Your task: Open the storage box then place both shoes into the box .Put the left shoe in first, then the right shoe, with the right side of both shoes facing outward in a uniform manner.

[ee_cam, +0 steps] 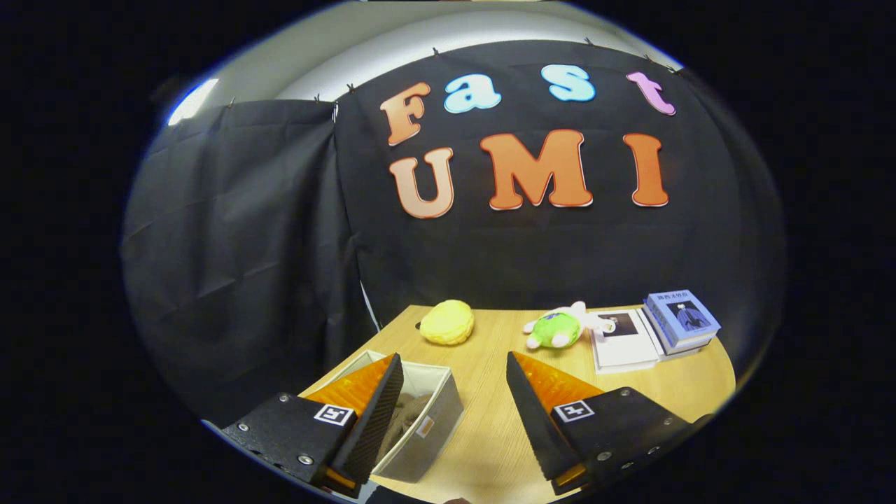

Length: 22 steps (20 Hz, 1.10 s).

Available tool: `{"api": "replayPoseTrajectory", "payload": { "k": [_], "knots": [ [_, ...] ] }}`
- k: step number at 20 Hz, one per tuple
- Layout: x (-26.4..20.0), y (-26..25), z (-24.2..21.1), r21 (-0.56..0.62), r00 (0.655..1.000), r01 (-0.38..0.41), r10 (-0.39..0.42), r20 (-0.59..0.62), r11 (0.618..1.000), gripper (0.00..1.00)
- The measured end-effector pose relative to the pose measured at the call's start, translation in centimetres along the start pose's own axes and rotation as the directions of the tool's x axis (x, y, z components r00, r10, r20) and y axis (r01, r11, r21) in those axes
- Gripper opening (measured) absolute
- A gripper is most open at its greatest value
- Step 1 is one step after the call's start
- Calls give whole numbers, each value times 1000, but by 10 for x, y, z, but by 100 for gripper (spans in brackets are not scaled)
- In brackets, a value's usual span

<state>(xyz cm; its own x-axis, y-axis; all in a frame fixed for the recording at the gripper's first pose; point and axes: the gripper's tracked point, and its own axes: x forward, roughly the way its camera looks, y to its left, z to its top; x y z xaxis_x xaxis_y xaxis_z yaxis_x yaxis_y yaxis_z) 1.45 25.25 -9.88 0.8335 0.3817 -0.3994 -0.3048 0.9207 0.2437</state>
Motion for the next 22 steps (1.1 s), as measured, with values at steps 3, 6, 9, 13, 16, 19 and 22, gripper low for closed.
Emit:
{"api": "replayPoseTrajectory", "payload": {
  "k": [3, 6, 9, 13, 16, 19, 22],
  "knots": [
    [-27, -21, 35, -9, 991, -39, 40, 129, 999, 90],
    [-54, -56, 70, -83, 966, 27, -5, 260, 996, 93],
    [-83, -81, 91, -106, 937, 85, -43, 345, 991, 93],
    [-114, -110, 113, -117, 904, 129, -68, 423, 985, 93],
    [-128, -121, 120, -111, 890, 140, -75, 450, 984, 93],
    [-144, -121, 135, -131, 864, 121, -40, 502, 984, 93],
    [-155, -134, 147, -168, 838, 185, -66, 541, 968, 93]
  ]
}}
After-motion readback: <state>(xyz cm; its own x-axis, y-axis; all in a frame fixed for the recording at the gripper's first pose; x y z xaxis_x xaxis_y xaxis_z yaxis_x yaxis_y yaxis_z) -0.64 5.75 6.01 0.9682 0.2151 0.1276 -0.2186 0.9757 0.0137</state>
